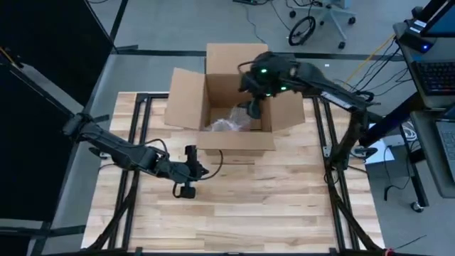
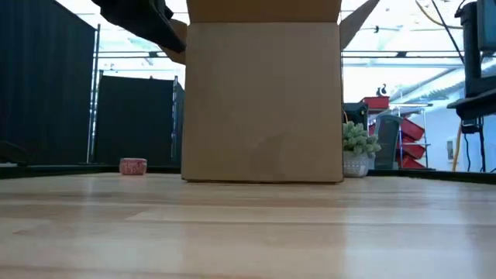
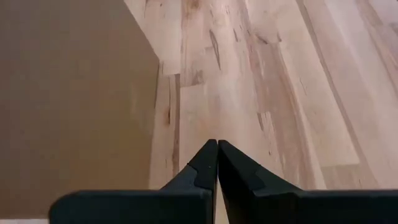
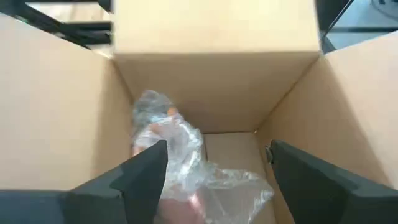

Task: Wrap mug
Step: Return to Home Position

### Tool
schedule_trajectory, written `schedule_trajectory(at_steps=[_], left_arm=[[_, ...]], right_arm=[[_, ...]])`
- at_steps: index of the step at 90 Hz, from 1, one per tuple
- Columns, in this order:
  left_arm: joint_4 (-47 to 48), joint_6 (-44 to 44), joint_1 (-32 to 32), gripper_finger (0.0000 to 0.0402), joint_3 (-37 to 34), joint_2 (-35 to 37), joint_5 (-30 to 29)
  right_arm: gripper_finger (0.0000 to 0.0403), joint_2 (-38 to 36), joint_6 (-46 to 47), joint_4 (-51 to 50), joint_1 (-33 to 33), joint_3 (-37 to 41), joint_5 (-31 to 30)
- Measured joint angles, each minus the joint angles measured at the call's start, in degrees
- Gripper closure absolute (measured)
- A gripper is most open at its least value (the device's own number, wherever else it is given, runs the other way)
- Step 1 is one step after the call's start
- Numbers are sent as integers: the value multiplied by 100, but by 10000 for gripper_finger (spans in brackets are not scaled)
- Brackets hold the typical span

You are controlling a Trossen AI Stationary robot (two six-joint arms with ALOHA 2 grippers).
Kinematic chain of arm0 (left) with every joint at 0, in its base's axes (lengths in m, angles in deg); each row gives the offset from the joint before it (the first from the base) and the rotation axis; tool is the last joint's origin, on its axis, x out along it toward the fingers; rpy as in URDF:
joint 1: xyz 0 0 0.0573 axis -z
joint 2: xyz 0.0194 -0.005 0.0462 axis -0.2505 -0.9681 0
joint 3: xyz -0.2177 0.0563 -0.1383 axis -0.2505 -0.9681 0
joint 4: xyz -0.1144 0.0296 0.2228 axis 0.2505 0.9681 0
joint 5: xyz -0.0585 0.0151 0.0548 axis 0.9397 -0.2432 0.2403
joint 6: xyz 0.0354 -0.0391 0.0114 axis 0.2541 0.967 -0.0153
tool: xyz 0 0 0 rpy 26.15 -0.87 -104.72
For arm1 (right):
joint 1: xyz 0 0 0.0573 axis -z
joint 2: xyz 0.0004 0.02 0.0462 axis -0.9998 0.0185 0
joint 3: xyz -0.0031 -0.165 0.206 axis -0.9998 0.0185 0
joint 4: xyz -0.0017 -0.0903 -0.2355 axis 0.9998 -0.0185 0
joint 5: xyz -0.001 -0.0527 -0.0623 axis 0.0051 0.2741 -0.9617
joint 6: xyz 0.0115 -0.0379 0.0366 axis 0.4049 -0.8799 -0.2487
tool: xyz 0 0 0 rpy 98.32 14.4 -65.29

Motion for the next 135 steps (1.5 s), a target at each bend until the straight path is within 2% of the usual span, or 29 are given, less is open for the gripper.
schedule_trajectory(at_steps=[16, 26, 40, 57, 73, 82, 92, 109, 123, 135], left_arm=[[8, -31, 6, 402, 0, 0, -7], [44, -44, 32, 402, -4, 114, -24], [41, -55, 125, 402, -83, 459, -28], [17, -7, 195, 402, -308, 1032, -70], [4, -4, 195, 402, -332, 1243, 30], [259, -20, 195, 402, -334, 1388, 385], [357, -3, 195, 402, -337, 1637, 407], [291, -169, 195, 402, -337, 2126, 529], [40, -440, 95, 402, -505, 2373, 1493], [-909, -455, -146, 402, -1216, 2677, 2229]], right_arm=[[144, -673, 77, -407, -156, 27, 2], [145, -1228, 206, -262, -299, 561, 9], [174, -2270, 601, 529, -637, 2188, 183], [252, -3638, 1460, 1664, -1351, 3966, 297], [325, -4546, 2190, 3145, -2086, 5804, 84], [361, -4823, 2214, 4015, -2320, 6796, -83], [393, -4998, 2238, 4873, -2448, 7681, -100], [398, -5067, 2013, 5843, -2540, 8737, 13], [402, -5079, 1936, 6558, -2522, 9412, 33], [402, -5197, 2217, 7496, -2438, 9932, 380]])
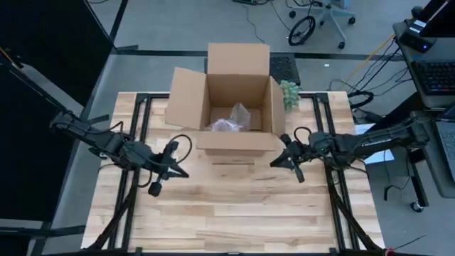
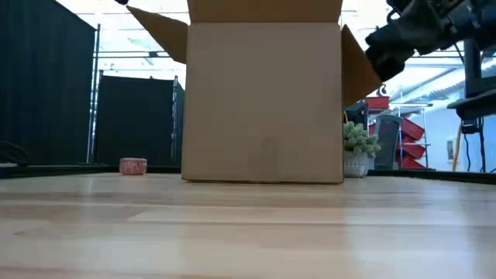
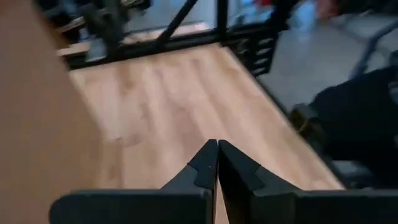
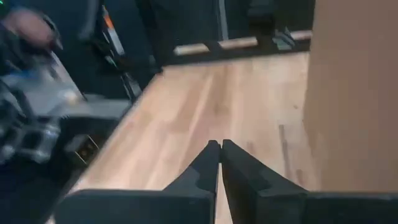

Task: Wrap mug
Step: Return to Home Position

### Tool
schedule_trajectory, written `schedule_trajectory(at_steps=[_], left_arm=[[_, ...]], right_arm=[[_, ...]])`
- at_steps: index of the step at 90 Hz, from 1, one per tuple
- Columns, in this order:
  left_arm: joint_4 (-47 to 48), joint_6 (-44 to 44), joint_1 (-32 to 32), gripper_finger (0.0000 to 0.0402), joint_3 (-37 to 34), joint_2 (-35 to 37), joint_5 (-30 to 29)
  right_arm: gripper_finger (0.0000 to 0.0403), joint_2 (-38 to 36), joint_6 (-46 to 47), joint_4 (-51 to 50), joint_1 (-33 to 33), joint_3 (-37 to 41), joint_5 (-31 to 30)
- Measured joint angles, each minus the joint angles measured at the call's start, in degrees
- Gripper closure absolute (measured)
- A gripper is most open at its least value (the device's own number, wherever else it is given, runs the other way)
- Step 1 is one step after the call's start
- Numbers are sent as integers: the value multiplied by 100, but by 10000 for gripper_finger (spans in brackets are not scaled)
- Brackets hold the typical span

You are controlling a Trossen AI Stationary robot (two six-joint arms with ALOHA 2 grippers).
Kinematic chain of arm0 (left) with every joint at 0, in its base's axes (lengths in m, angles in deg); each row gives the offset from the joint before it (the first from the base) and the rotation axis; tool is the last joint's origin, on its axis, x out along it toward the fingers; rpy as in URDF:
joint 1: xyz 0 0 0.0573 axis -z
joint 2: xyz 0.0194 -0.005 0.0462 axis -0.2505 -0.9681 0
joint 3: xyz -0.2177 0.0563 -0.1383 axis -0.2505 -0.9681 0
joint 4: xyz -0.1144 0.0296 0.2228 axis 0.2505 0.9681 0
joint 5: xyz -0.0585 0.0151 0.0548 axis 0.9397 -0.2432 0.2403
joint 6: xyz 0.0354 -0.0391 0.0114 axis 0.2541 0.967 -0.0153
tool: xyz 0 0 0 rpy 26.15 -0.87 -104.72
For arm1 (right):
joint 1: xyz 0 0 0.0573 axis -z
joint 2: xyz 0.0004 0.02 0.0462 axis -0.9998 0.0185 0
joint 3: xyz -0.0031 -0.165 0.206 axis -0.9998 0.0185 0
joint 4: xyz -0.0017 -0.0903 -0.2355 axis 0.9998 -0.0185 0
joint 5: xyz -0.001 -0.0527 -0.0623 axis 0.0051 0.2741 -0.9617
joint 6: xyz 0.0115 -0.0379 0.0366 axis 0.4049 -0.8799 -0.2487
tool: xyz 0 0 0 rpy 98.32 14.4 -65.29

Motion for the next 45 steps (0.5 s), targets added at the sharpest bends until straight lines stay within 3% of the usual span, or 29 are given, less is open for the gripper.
schedule_trajectory(at_steps=[16, 32, 39, 45], left_arm=[[-836, 162, -543, 402, -1028, 515, 292], [-428, 712, -825, 402, -1201, 909, -733], [-230, 1169, -837, 402, -1201, 916, -858], [-209, 1067, -802, 402, -1265, 884, -858]], right_arm=[[399, -236, -26, -17, 250, 274, -196], [401, -302, 469, 10, 296, 270, -283], [401, -274, 385, -16, 296, 271, -386], [401, -256, 53, 58, 296, 343, -463]])
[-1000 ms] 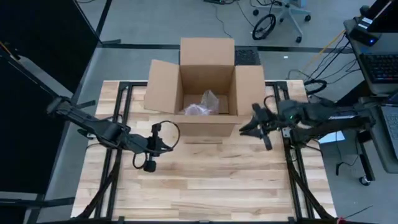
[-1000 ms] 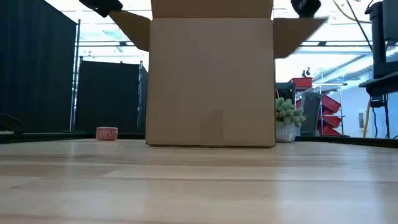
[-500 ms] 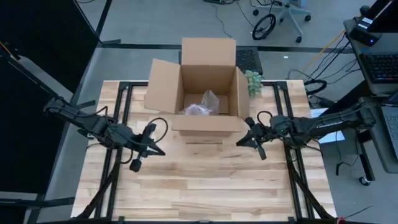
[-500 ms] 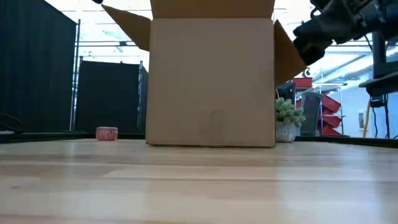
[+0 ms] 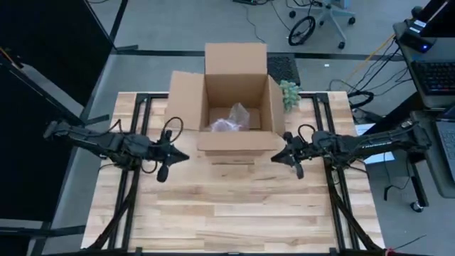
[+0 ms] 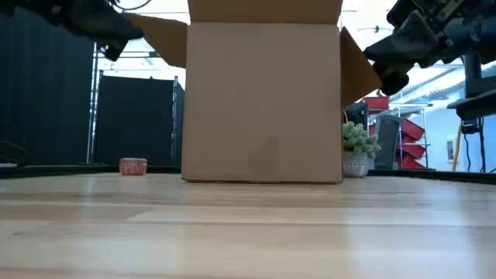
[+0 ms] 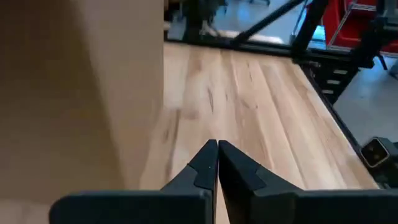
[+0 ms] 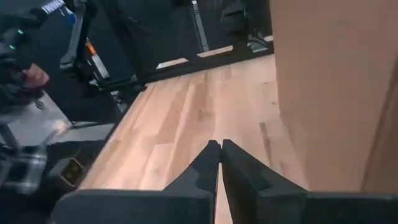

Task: Wrap mug
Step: Return to Home Position

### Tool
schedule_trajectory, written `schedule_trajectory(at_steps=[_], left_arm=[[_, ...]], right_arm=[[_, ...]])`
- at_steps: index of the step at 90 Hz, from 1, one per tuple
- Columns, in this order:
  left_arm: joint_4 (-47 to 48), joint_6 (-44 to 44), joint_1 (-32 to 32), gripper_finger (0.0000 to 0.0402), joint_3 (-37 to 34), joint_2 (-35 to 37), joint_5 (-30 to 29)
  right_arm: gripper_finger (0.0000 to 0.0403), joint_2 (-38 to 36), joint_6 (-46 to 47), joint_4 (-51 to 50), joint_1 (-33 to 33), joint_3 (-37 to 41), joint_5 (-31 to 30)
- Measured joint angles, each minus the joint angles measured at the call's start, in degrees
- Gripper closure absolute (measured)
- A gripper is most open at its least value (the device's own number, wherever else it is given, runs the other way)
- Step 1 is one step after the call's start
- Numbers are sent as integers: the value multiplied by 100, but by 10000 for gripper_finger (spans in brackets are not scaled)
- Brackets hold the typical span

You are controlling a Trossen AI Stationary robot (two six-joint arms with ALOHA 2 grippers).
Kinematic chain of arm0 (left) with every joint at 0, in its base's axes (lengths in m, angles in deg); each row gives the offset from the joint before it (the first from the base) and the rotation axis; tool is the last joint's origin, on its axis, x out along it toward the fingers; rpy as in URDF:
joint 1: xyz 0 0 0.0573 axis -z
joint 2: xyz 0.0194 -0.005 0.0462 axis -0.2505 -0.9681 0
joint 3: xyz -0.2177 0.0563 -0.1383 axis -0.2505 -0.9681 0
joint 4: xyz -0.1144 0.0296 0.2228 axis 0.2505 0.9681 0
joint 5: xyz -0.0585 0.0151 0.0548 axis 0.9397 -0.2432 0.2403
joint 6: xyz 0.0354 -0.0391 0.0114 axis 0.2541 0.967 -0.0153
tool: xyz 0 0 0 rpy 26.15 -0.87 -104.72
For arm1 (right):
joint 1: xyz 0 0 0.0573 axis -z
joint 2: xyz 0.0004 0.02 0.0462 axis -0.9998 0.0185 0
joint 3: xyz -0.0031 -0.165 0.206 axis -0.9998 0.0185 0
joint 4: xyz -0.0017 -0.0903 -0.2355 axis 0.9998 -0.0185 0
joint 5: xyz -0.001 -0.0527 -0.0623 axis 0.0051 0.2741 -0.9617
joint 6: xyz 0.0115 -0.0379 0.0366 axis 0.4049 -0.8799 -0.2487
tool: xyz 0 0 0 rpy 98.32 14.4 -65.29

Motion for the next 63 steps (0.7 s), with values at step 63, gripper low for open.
schedule_trajectory(at_steps=[63], left_arm=[[-1024, -100, -534, 402, -2218, 2573, 264]], right_arm=[[401, -2011, 418, 456, 557, 1421, -302]])
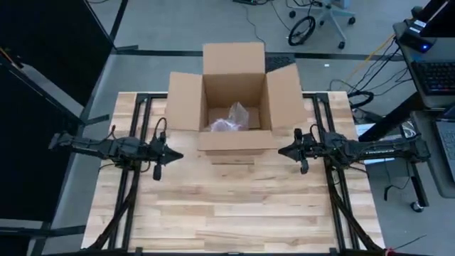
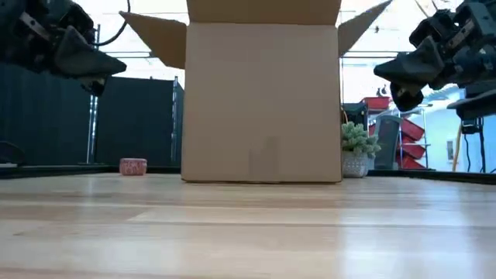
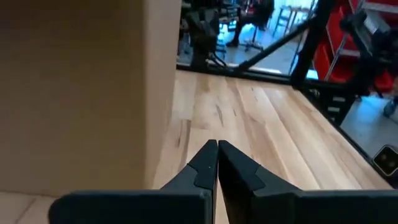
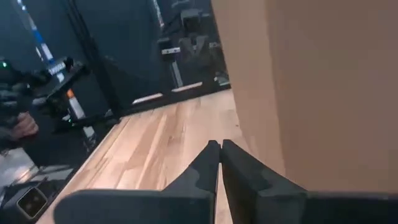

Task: Wrap mug
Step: Return to Home Position

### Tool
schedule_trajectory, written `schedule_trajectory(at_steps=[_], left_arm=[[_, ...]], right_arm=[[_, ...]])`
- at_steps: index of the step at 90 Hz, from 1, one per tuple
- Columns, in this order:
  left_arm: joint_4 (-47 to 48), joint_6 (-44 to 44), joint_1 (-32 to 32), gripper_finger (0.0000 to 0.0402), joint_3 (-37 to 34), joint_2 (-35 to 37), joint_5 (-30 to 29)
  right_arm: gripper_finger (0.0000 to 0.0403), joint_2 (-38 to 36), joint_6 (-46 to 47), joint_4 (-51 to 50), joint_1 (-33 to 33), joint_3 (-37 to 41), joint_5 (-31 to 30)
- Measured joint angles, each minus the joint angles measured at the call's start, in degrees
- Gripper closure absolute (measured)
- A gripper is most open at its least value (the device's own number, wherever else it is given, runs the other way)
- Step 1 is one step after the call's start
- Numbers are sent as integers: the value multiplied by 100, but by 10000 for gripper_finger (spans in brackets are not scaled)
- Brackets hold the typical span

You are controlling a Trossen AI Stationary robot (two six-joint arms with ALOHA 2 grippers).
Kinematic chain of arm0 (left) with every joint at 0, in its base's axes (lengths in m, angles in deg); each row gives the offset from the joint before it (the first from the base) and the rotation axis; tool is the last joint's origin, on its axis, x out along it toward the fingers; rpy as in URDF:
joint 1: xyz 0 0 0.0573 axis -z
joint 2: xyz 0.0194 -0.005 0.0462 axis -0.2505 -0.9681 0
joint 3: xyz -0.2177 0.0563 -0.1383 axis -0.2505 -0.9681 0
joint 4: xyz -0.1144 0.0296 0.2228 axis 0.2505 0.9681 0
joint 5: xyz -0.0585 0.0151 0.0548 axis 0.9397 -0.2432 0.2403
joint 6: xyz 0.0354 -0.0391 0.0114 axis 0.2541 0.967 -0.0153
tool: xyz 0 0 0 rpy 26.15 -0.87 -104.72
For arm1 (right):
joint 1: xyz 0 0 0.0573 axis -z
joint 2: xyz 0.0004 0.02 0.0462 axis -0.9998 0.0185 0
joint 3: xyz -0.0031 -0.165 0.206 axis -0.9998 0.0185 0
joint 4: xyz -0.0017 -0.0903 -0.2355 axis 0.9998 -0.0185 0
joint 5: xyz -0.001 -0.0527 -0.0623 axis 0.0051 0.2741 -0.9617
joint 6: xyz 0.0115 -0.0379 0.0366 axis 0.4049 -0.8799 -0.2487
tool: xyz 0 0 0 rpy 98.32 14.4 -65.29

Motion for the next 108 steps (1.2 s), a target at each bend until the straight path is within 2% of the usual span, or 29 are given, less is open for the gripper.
schedule_trajectory(at_steps=[29, 48, 61, 75, 89, 108], left_arm=[[1090, 97, -128, 402, -16, 1270, 171], [1175, 219, -264, 402, 6, 1269, 266], [1182, 142, -396, 402, 3, 1269, 538], [830, 15, -580, 402, -129, 1266, 344], [441, -61, -731, 402, -130, 1266, 941], [-331, -10, -791, 402, -266, 1271, 1184]], right_arm=[[401, -552, 8, -734, 175, 52, 2], [401, -812, 4, -1127, 373, 52, 1], [401, -997, 15, -1480, 482, 45, 2], [401, -1086, 50, -1629, 531, 45, -85], [401, -1265, 82, -1673, 529, 45, -226], [401, -1518, 68, -1664, 527, 45, -243]])
